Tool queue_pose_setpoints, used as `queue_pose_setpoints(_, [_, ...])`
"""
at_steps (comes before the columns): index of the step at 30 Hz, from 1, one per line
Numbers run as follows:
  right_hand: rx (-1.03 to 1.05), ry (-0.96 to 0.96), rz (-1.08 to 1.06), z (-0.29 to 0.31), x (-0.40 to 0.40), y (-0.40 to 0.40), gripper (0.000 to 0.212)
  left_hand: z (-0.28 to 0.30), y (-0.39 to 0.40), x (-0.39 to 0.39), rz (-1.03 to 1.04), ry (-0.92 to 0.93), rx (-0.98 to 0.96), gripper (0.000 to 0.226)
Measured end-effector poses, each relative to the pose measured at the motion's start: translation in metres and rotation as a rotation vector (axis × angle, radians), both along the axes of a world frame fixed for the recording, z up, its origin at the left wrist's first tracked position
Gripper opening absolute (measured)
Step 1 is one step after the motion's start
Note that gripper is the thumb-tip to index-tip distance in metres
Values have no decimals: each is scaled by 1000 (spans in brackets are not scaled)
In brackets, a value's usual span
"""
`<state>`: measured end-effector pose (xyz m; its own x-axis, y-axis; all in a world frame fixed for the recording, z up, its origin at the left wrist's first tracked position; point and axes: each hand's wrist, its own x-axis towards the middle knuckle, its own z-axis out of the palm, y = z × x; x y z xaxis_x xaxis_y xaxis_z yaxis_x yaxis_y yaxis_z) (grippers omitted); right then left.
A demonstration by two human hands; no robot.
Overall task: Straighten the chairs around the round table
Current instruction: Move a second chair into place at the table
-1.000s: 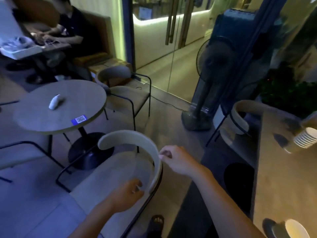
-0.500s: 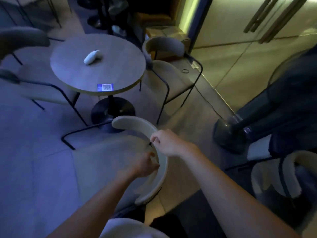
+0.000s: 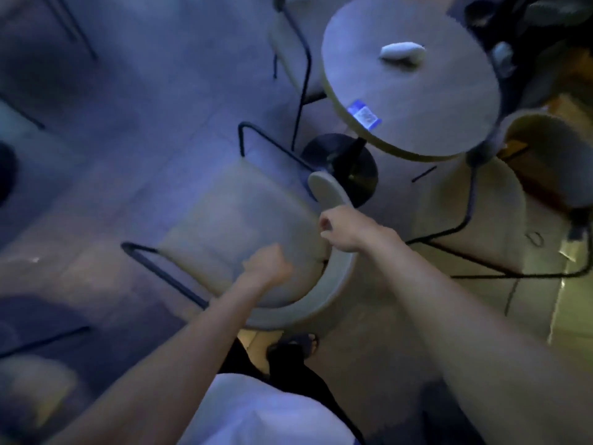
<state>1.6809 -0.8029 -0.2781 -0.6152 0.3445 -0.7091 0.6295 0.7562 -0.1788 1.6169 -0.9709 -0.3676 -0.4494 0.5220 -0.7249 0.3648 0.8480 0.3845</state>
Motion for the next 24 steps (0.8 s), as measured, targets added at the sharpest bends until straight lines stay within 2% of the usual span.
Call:
queue_pose_setpoints(3, [79,-33,137,-21,-4,17,35,-14,-17,8,199,79,-141,49])
queue_pose_setpoints(7, [164,-45,286,-60,-14,25,41,-38,-54,10,481,89,-370,53])
queue_pose_setpoints(11, [280,-35,322,-106,-20,38,38,-75,-82,12,694,70,-525,80])
queue_pose_setpoints(15, [385,2,348,-138,-25,55,41,-101,-89,20,869,87,-469,103])
queue_pose_setpoints(19, [549,104,387,-152,-30,60,40,-106,-88,20,964,153,-406,99])
queue_pose_setpoints(24, [571,207,284,-158,-45,68,44,-110,-91,21,1003,186,-375,97])
